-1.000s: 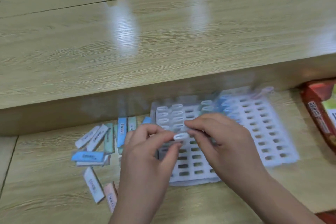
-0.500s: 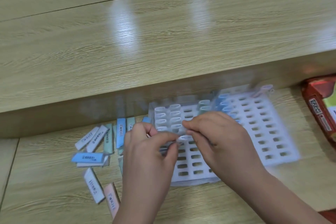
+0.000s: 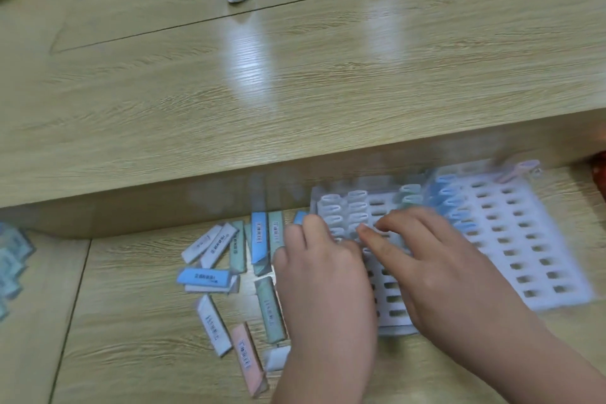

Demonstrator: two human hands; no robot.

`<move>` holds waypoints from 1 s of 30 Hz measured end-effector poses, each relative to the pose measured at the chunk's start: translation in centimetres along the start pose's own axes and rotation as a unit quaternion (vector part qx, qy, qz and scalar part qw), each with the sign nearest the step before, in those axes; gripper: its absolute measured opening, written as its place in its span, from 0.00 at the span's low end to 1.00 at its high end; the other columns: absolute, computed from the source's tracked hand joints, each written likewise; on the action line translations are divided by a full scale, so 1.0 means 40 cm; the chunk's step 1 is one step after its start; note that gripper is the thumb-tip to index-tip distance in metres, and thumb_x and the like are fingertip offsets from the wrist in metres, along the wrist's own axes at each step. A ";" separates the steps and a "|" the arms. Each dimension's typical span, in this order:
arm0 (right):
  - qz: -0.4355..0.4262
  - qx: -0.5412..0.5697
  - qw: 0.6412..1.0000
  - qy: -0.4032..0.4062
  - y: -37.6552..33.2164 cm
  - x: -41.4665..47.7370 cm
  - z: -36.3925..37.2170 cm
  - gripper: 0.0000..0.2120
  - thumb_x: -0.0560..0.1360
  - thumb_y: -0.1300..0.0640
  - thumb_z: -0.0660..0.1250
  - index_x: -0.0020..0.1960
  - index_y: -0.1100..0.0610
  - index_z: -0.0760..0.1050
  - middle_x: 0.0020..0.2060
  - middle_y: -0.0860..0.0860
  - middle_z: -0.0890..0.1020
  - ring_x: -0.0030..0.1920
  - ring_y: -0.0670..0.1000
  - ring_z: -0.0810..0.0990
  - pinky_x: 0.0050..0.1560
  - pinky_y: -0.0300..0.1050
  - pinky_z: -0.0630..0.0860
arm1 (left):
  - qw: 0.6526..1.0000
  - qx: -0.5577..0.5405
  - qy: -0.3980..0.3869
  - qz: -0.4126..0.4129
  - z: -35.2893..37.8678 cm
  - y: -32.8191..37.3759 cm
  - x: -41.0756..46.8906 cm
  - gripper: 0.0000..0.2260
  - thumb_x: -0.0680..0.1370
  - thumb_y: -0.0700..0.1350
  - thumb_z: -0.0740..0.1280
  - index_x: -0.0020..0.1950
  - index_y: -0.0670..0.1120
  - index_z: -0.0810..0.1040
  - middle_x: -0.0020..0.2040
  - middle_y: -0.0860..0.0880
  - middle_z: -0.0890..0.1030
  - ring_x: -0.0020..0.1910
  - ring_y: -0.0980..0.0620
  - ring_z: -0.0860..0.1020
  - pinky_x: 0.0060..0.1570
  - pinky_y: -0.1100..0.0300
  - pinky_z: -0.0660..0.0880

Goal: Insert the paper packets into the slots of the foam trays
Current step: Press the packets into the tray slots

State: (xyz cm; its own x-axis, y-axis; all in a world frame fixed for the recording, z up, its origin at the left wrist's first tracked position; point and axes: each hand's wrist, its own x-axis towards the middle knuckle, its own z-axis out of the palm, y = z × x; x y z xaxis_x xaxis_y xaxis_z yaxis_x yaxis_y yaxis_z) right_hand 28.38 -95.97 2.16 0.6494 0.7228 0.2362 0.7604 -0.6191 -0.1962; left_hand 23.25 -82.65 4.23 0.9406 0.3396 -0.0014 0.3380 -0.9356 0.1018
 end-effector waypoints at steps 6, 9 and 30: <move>0.056 -0.068 0.996 -0.004 -0.076 -0.003 -0.002 0.31 0.64 0.67 0.63 0.67 0.61 0.76 0.62 0.61 0.79 0.61 0.65 0.76 0.50 0.60 0.73 | 0.972 -0.222 0.080 -0.019 -0.033 -0.150 -0.070 0.10 0.74 0.56 0.65 0.50 0.58 0.84 0.51 0.55 0.74 0.50 0.52 0.73 0.46 0.59 0.71; 0.038 -0.023 0.998 0.055 -0.141 0.041 0.008 0.21 0.71 0.62 0.62 0.62 0.60 0.80 0.59 0.56 0.81 0.58 0.61 0.76 0.50 0.58 0.74 | 0.961 -0.232 0.098 -0.111 -0.031 -0.298 -0.078 0.08 0.76 0.54 0.65 0.52 0.58 0.83 0.49 0.58 0.74 0.50 0.52 0.74 0.45 0.56 0.71; -0.086 -0.080 0.983 -0.139 -0.353 0.354 0.228 0.08 0.65 0.52 0.76 0.42 0.49 0.79 0.38 0.47 0.78 0.42 0.52 0.79 0.34 0.44 0.70 | 0.988 -0.123 -0.058 -0.079 0.065 -0.599 0.113 0.02 0.76 0.47 0.66 0.47 0.54 0.75 0.46 0.54 0.78 0.46 0.49 0.78 0.42 0.53 0.76</move>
State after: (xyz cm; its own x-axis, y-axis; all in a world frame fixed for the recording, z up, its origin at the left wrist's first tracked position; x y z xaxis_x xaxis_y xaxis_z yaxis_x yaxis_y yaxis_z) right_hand 26.89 -74.20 -0.42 0.5044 0.8632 -0.0210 0.8631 -0.5048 -0.0177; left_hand 19.50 -58.93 -0.82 0.8790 0.4531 -0.1487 0.4761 -0.8154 0.3293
